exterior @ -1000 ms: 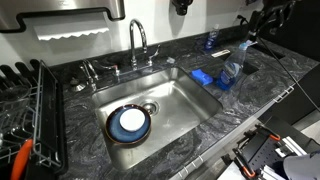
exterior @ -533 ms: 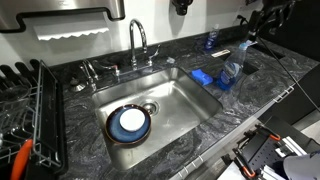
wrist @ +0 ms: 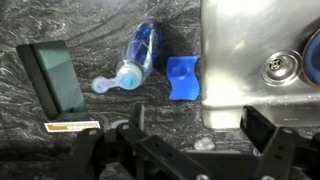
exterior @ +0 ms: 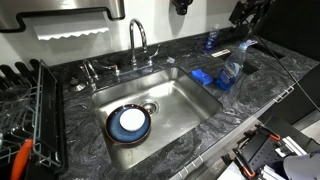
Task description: Remove the white bowl from the sink and put it on the counter
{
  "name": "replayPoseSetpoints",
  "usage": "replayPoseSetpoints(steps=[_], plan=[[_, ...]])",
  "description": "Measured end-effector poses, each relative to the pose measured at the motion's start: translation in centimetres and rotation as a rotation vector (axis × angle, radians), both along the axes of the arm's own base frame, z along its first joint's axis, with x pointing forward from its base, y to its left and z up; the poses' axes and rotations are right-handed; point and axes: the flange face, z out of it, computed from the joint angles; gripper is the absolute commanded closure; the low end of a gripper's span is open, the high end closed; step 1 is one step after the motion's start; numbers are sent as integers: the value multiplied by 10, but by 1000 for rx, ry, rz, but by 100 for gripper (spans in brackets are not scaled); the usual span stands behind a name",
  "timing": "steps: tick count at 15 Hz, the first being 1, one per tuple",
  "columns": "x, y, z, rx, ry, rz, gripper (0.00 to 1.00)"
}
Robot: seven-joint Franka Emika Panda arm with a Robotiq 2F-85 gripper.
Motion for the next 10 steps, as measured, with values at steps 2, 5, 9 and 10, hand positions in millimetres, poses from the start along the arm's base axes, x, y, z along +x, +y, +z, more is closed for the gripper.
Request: replayPoseSetpoints(steps=[2,5,9,10], plan=[[3,16,-8,49,-24,41,0],[6,43,-30,100,-25,106,0],[14,71,-67,131,-70,194,0],[16,77,-78,134,-79,212,0]])
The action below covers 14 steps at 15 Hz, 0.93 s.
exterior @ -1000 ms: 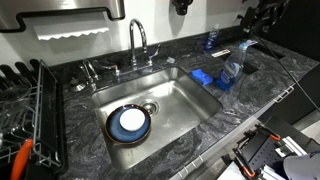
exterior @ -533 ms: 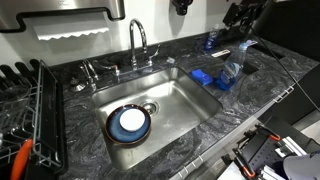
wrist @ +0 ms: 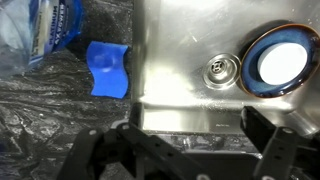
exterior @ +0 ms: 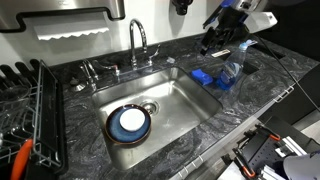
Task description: Remove the white bowl from the sink and put it on the counter
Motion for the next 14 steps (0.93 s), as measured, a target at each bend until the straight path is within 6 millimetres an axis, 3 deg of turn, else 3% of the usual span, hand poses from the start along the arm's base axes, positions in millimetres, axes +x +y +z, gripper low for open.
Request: replayPoseSetpoints(steps=[7,10,14], plan=[[9,48,-66,43,23,108,0],[14,56,-88,58,33,123,0],[21,65,-102,92,31,122,0]])
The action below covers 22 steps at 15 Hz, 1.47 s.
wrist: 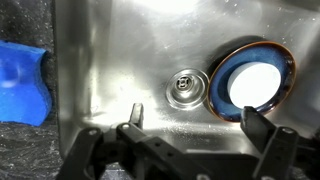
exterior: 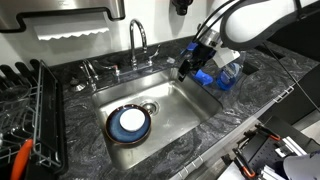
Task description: Remove the white bowl from the sink and put it on the counter
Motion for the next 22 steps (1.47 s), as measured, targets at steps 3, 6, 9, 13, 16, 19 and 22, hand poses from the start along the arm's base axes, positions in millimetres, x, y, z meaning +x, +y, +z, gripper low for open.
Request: replayPoseSetpoints(steps=[3,6,9,13,16,19,22], plan=[[5,15,-3,16,4,-5,0],[11,47,-4,-21,-6,9,0],[21,90,-9,-89,-22,15,0],[46,142,-18,-156,12,-39,0],[66,171,-28,-190,83,-125,0],[80,185,-36,-193,146,-184,0],[85,185,-37,-193,150,-194,0]])
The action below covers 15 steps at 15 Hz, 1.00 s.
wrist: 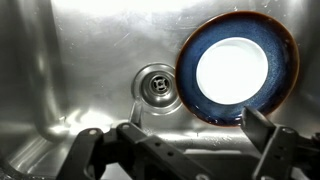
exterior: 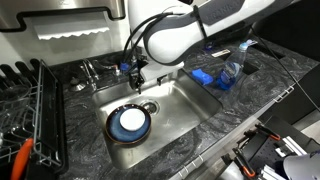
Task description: Remove the white bowl from the sink and put it on the counter
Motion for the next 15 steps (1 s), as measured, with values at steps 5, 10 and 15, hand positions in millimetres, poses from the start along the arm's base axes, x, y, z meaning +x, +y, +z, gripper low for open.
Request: replayPoseSetpoints(steps=[5,10,15], plan=[[1,-1,-1,1,-2,9,0],[0,0,-42,30,-12,97,0],[-4,-2,-92,81,-51,110,0]])
